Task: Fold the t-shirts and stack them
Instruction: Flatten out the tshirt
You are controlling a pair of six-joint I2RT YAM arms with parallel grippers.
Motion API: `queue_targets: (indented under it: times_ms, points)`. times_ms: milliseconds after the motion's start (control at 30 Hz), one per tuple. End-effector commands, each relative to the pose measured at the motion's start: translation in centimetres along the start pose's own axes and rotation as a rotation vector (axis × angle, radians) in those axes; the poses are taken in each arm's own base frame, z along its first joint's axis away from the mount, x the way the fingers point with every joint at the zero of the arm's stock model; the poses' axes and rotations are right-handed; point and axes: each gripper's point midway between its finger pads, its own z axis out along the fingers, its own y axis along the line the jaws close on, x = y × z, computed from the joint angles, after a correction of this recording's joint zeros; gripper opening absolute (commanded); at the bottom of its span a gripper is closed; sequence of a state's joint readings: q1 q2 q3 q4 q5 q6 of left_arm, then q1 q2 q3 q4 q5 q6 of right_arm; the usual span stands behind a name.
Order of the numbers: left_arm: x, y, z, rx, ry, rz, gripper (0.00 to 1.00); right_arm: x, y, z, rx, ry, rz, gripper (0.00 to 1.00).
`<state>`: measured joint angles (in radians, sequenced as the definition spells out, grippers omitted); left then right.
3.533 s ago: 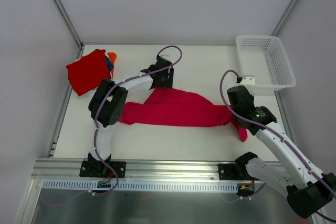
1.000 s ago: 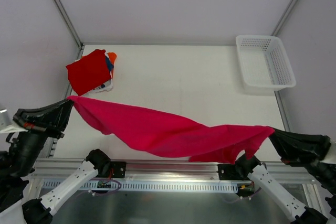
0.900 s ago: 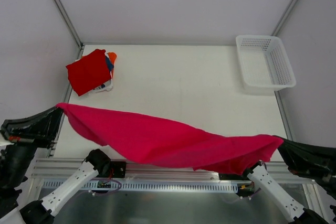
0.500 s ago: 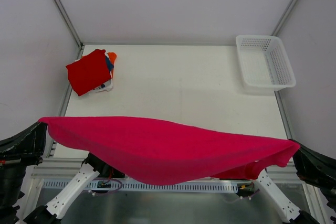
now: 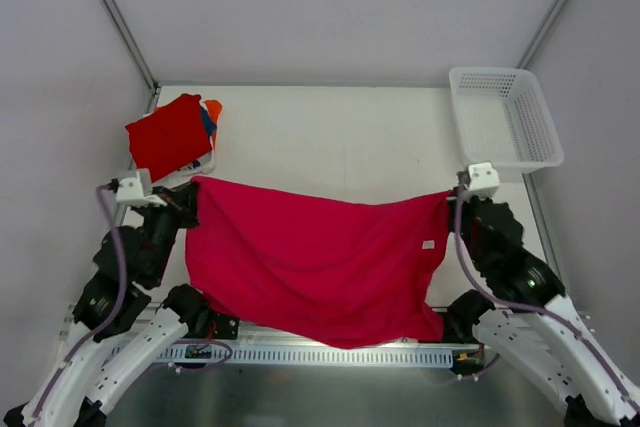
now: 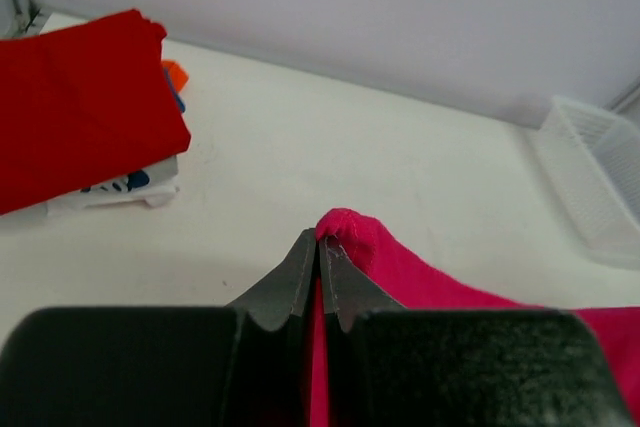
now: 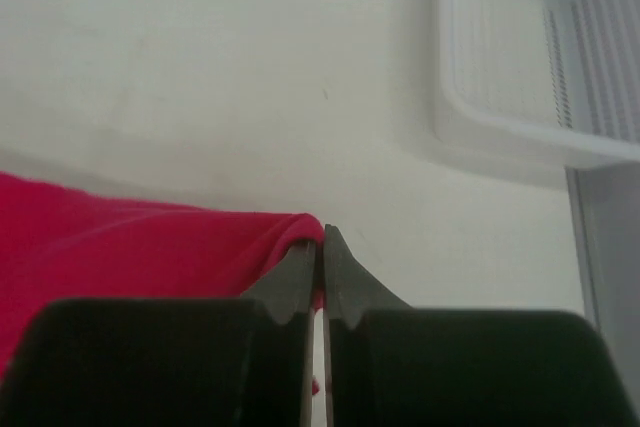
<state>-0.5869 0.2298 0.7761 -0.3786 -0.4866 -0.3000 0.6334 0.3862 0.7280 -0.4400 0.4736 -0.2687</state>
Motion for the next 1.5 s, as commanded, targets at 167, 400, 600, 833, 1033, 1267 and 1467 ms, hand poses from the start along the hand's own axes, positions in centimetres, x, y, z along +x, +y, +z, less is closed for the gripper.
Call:
queue_targets:
  times_ms: [167,400,600,833,1033,1267,1467]
  points:
    - [1.4,-1.4,8.6,-0.135,-0.048,0.025,0.00,-0.6,-2.2,8.4,0.384,0.099,-0.078,0.00]
    - [5.9,-1.5,16.1,-0.219,0.005,0.184,0.00,0.3,-2.8,15.4,0.458,0.159,-0.152,0.00]
    - [9.1,0.4,21.4,-0.275,0.069,0.233,0.00,2.5,-3.9,21.0,0.502,0.232,-0.194,0.00]
    - [11.9,2.8,27.9,-0.351,0.124,0.272,0.00,3.5,-4.1,27.6,0.515,0.249,-0.233,0.00]
    - [13.3,4.5,33.1,-0.365,0.140,0.299,0.00,3.9,-4.4,33.0,0.556,0.258,-0.291,0.01]
    - [15.4,9.0,38.1,-0.478,0.207,0.350,0.63,3.8,-5.1,36.4,0.603,0.274,-0.303,0.99]
    - [12.9,9.1,38.1,-0.549,0.216,0.286,0.99,-0.5,-6.4,33.2,0.700,0.230,-0.310,1.00]
